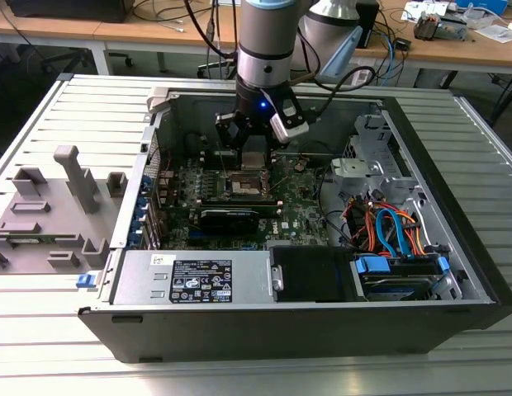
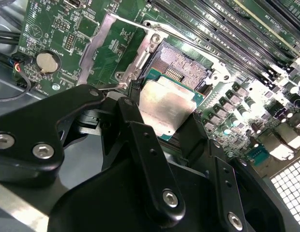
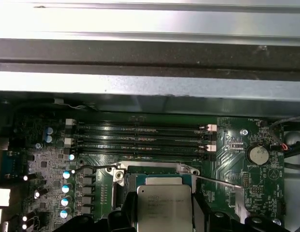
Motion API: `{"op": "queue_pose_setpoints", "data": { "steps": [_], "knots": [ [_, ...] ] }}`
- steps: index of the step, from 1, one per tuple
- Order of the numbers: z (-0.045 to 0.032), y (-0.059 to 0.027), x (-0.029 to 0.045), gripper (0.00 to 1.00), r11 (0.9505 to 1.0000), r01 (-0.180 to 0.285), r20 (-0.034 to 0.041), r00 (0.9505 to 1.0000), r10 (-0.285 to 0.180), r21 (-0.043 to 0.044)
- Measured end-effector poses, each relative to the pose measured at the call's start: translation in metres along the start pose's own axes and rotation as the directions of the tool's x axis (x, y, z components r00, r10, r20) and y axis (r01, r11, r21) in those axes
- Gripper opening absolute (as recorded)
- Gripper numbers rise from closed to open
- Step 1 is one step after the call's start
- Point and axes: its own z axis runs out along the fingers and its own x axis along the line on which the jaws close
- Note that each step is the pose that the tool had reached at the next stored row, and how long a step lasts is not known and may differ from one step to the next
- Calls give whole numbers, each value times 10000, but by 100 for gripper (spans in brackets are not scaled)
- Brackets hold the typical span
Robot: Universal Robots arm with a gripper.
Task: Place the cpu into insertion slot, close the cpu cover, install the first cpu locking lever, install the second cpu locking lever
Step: 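Place the cpu into insertion slot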
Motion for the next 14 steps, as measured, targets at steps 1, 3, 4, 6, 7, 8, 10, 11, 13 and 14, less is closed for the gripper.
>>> {"op": "queue_pose_setpoints", "data": {
  "steps": [1,3,4,6,7,8,10,11,13,14],
  "knots": [
    [2,-1,-1,55,10000,1,0,10000,-1,0],
    [4,-3,0,55,10000,0,0,10000,0,0],
    [5,-4,0,55,10000,1,0,10000,-1,-1],
    [7,-5,-1,55,10000,1,0,10000,-1,-1],
    [11,-6,0,55,10000,1,-1,10000,-1,0],
    [17,-6,0,55,10000,1,0,10000,-1,0],
    [19,-7,0,55,10000,1,-1,10000,-1,0],
    [22,-7,-1,55,10000,1,0,10000,-1,0],
    [35,-7,-1,55,10000,1,0,10000,-1,0],
    [41,-8,-1,55,10000,1,0,10000,-1,0]
  ]
}}
